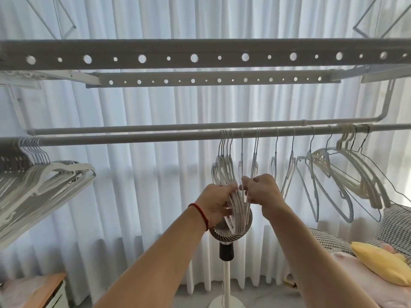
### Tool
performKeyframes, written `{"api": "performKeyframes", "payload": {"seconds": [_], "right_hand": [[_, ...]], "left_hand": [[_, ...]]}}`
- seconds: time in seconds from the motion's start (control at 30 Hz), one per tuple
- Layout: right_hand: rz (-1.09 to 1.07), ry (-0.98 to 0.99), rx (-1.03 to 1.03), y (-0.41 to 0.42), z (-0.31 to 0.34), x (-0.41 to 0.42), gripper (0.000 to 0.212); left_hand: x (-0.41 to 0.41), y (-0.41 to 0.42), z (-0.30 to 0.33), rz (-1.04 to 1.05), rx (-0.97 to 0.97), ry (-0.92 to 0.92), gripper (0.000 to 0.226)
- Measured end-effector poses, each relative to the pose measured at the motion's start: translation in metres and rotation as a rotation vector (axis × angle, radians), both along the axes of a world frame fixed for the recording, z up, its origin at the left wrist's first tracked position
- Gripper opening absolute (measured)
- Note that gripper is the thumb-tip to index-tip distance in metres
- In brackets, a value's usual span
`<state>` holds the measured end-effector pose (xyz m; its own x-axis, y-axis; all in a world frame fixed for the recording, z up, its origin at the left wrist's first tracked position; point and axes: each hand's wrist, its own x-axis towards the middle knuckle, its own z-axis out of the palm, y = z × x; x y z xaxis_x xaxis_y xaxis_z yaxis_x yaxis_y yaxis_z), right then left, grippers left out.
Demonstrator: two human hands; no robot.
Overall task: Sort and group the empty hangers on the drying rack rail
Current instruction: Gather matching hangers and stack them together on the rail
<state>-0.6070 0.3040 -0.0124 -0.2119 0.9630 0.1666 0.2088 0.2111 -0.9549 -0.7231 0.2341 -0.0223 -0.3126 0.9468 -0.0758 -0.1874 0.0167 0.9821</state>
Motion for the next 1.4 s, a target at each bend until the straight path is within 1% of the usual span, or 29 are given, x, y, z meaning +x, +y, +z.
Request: {"api": "performKeyframes", "payload": {"seconds": [0.1,0.17,0.27,0.33,0.43,0.6,0.7,0.83,0.93,1.0,1.13,1.27,1.4], "right_hand": [[0.039,0.051,-0.034,0.001,-0.003,-0.004,0.032],[0.118,0.115,-0.093,0.0,-0.006,-0.007,0.027],[0.206,0.115,-0.118,-0.004,-0.007,-0.011,0.023],[0.257,0.108,-0.132,-0.006,-0.007,-0.015,0.023],[0.352,0.152,-0.171,-0.009,-0.005,-0.028,0.024],[0.473,0.163,-0.229,-0.022,-0.003,-0.057,0.019],[0.545,0.154,-0.246,-0.034,-0.003,-0.08,0.02],[0.613,0.108,-0.215,-0.058,0.0,-0.121,0.022],[0.64,0.073,-0.173,-0.084,0.001,-0.158,0.024],[0.681,0.082,-0.182,-0.105,0.002,-0.184,0.025],[0.725,0.086,-0.175,-0.147,0.004,-0.241,0.031],[0.742,0.092,-0.166,-0.188,0.001,-0.3,0.036],[0.763,0.136,-0.196,-0.224,-0.004,-0.349,0.032]], "left_hand": [[-0.004,-0.004,0.003,-0.045,0.002,0.027,0.024],[-0.008,-0.005,0.004,-0.035,0.002,0.084,0.021],[-0.016,-0.009,0.004,-0.012,0.001,0.095,0.016],[-0.024,-0.015,0.005,-0.013,-0.004,0.085,0.023],[-0.038,-0.026,0.007,-0.015,-0.021,0.075,0.036],[-0.061,-0.051,0.012,-0.017,-0.041,0.043,0.039],[-0.08,-0.07,0.01,-0.011,-0.024,0.02,0.042],[-0.115,-0.102,0.008,0.017,0.005,-0.027,0.043],[-0.147,-0.125,0.004,0.073,0.032,-0.076,0.035],[-0.171,-0.143,0.003,0.1,0.051,-0.098,0.03],[-0.225,-0.184,0.006,0.163,0.083,-0.138,0.037],[-0.277,-0.229,0.008,0.208,0.087,-0.141,0.037],[-0.321,-0.261,0.006,0.232,0.095,-0.118,0.026]]}}
